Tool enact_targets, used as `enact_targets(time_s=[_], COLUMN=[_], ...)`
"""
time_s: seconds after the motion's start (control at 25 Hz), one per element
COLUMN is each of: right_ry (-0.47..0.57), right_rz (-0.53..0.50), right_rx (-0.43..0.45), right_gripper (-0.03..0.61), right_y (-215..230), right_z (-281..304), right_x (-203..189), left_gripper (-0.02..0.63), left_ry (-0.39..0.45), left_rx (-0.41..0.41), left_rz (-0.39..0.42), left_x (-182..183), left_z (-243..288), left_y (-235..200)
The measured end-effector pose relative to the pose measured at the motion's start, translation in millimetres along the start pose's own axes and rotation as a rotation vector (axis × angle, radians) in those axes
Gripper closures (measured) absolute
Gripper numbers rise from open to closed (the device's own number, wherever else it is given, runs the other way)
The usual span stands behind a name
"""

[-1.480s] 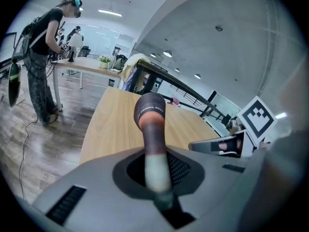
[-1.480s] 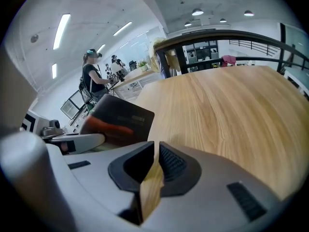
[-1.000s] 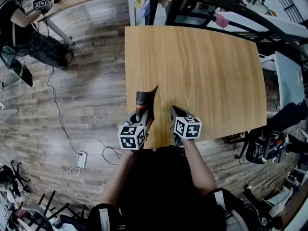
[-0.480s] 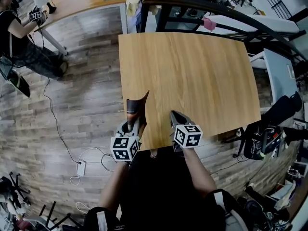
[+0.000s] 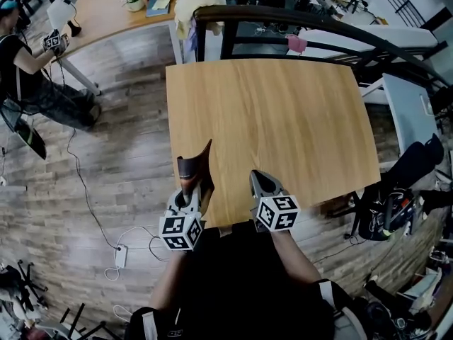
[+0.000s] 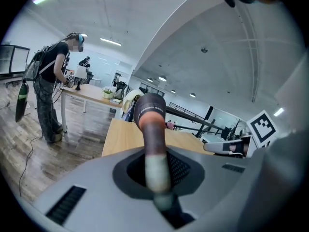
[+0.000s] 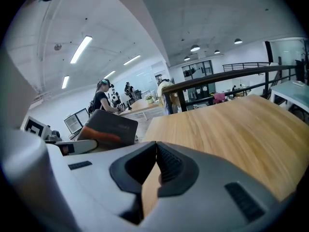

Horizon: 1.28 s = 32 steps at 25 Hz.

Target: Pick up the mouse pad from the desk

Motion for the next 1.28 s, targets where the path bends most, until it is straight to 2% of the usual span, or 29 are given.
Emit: enact_targets(time_s=[0.36, 0.64, 0.8, 0.92, 1.28], right_ry=[0.117, 0.23, 0.242, 0.239, 0.237], right_rz=[-0.014, -0.052, -0.061, -0.06, -0.048], right_rx=[0.031, 0.055, 0.074, 0.083, 0.076], right_gripper=[0.548, 0.548, 0.548, 0.548, 0.548], right_y=[27.1, 27.0, 26.4, 28.4, 38.1], right_z=[-39.1, -67.5, -78.7, -80.6, -79.2], right_x=[30.2, 56.4, 55.7, 50.6, 46.9], left_gripper=[0.569, 0.569, 0.569, 0.569, 0.569], left_ry=[0.065, 0.129, 0.187, 0.214, 0.204], left_rx=[0.041, 0.057, 0.072, 0.078, 0.085], left_rz=[0.034, 0.053, 0.096, 0.094, 0.101], left_x=[12.9, 20.4, 27.0, 26.2, 17.9], left_z=[-2.3, -10.8, -20.5, -23.5, -21.4], left_y=[44.4, 71.3, 84.1, 88.6, 90.3])
Point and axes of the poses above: the fingertips, and each gripper's own axes: z forward along the fingers, y to its right, x out of its top, the point moved 3 cm from there along -z, backward along the fingers, and after that the axes turned 3 degrees about -z, right-handed, at the moved point
